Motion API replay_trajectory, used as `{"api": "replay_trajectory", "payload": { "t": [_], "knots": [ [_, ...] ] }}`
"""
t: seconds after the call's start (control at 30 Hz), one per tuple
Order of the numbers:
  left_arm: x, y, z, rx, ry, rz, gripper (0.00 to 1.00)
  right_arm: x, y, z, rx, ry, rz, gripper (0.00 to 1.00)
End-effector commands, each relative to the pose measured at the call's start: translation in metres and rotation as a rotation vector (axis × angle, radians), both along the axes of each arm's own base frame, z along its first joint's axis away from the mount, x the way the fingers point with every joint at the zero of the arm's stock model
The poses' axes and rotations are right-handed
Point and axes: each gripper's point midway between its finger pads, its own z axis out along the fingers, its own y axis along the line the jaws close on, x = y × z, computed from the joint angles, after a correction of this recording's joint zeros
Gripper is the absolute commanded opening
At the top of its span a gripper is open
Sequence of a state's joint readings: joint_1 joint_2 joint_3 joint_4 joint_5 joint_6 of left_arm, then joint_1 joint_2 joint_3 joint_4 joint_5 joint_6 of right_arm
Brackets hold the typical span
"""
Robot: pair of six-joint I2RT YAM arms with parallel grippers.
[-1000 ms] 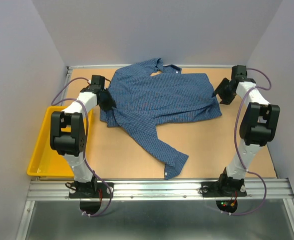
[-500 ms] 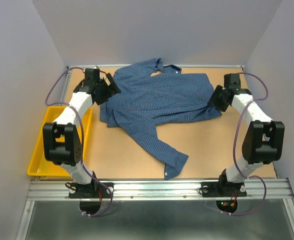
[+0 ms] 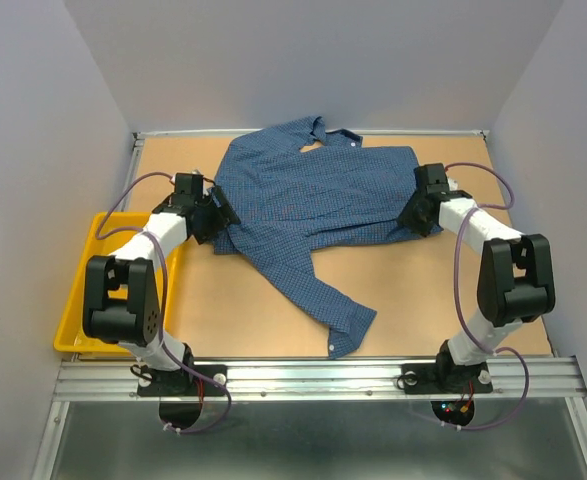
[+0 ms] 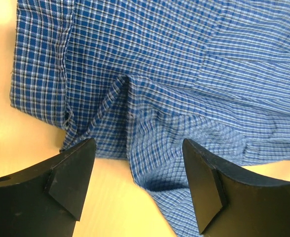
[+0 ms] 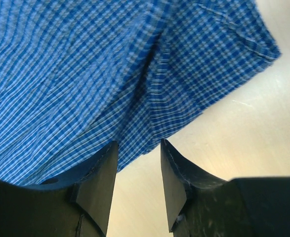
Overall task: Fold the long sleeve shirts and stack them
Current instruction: Fold the shirt
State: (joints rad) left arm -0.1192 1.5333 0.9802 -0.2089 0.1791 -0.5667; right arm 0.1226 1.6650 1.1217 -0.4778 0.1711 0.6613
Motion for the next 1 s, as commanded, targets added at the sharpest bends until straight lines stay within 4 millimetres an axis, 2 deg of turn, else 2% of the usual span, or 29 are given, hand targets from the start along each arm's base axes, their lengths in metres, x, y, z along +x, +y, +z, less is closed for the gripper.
{"api": "replay_trajectory", "payload": {
  "t": [0.0, 0.27, 0.4, 0.43, 0.47, 0.53, 0.6, 0.67, 0.73, 0.8, 0.97],
  "knots": [
    [0.020, -0.006, 0.011, -0.010, -0.071, -0.010, 0.81, 0.001, -0.015, -0.008, -0.067, -0.023, -0.101, 0.45],
    [0.029, -0.008, -0.007, -0.018, -0.043, -0.006, 0.80, 0.001, -0.023, -0.023, -0.106, 0.013, -0.134, 0.43],
    [0.030, -0.007, -0.022, -0.007, -0.010, 0.000, 0.80, -0.002, -0.027, -0.031, -0.128, 0.038, -0.144, 0.33],
    [0.031, -0.006, -0.023, -0.002, -0.009, 0.004, 0.80, -0.001, -0.028, -0.031, -0.132, 0.039, -0.148, 0.28],
    [0.031, -0.006, -0.025, -0.002, -0.004, 0.007, 0.80, -0.002, -0.029, -0.031, -0.140, 0.042, -0.147, 0.28],
    [0.032, -0.004, -0.033, 0.006, 0.014, 0.014, 0.80, 0.000, -0.032, -0.028, -0.159, 0.036, -0.148, 0.19],
    [0.031, -0.002, -0.043, 0.023, 0.033, 0.022, 0.80, 0.003, -0.036, -0.018, -0.187, 0.020, -0.142, 0.09],
    [0.031, 0.002, -0.053, 0.032, 0.058, 0.034, 0.80, 0.003, -0.044, -0.009, -0.238, 0.024, -0.133, 0.05],
    [0.029, 0.004, -0.059, 0.030, 0.080, 0.046, 0.80, 0.007, -0.052, 0.005, -0.284, 0.014, -0.132, 0.04],
    [0.029, 0.007, -0.064, 0.030, 0.094, 0.053, 0.80, 0.005, -0.062, 0.019, -0.342, 0.023, -0.109, 0.02],
    [0.026, 0.016, -0.076, 0.042, 0.136, 0.075, 0.79, 0.004, -0.091, 0.058, -0.462, -0.019, -0.104, 0.02]
  ]
}}
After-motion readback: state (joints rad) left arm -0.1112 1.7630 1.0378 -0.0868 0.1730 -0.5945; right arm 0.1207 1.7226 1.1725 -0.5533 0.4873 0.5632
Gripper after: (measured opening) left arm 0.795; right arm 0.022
